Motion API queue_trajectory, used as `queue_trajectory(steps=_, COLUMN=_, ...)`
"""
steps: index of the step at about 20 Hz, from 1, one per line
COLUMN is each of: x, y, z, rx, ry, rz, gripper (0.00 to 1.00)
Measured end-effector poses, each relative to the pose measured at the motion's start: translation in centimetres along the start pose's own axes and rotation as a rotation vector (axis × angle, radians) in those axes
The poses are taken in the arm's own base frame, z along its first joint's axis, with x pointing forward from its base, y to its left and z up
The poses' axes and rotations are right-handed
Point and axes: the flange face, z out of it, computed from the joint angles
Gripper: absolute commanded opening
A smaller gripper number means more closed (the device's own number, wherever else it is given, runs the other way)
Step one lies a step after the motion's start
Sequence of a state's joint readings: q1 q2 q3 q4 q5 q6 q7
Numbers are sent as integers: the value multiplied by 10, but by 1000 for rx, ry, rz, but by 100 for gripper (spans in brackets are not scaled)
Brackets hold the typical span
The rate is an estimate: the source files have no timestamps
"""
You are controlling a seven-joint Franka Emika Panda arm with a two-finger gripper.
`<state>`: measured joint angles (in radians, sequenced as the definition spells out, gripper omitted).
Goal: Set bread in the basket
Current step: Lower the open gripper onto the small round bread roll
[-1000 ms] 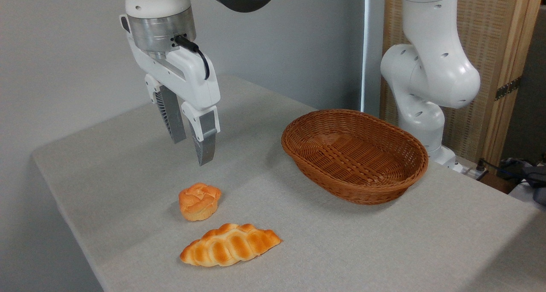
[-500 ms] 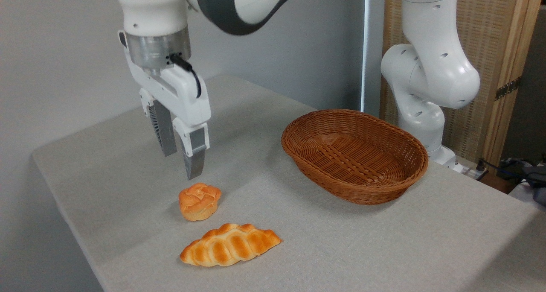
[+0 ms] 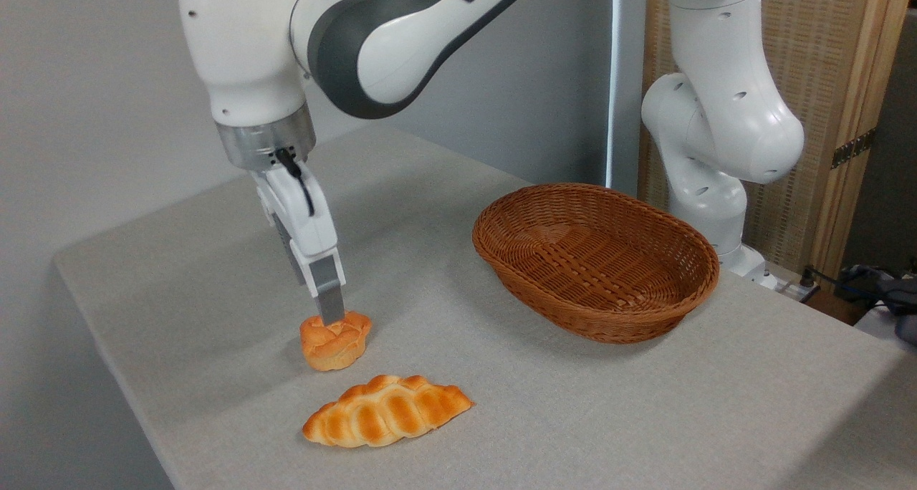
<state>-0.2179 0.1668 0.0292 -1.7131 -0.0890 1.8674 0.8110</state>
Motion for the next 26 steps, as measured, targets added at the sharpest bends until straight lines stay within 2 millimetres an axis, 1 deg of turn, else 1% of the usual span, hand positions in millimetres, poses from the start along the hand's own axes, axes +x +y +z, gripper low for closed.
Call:
queue_trajectory(steps=3, x=12, y=6, z=22, rx=1, ry=-50, rz=75, gripper=100)
queue_trajectory(steps=5, x=15, y=7, z=29, rx=-4, ry=-61, rz=113, gripper=100)
queue_trajectory(steps=11, x=21, y=10, z=38, rx=-8, ry=-79, rz=161, gripper=100)
queue_trajectory(steps=17, x=23, y=10, z=51, rx=-4, ry=-115, rz=199, gripper=100)
queue_trajectory(steps=24, x=33, y=18, z=66, rx=-16, ry=-138, rz=226, gripper=100)
queue_trajectory(steps=25, x=34, y=18, z=67, rx=-17, ry=-139, rz=226, gripper=99)
queue_trajectory(steps=26, x=34, y=18, z=69, rx=-19, ry=-141, rz=226, gripper=92)
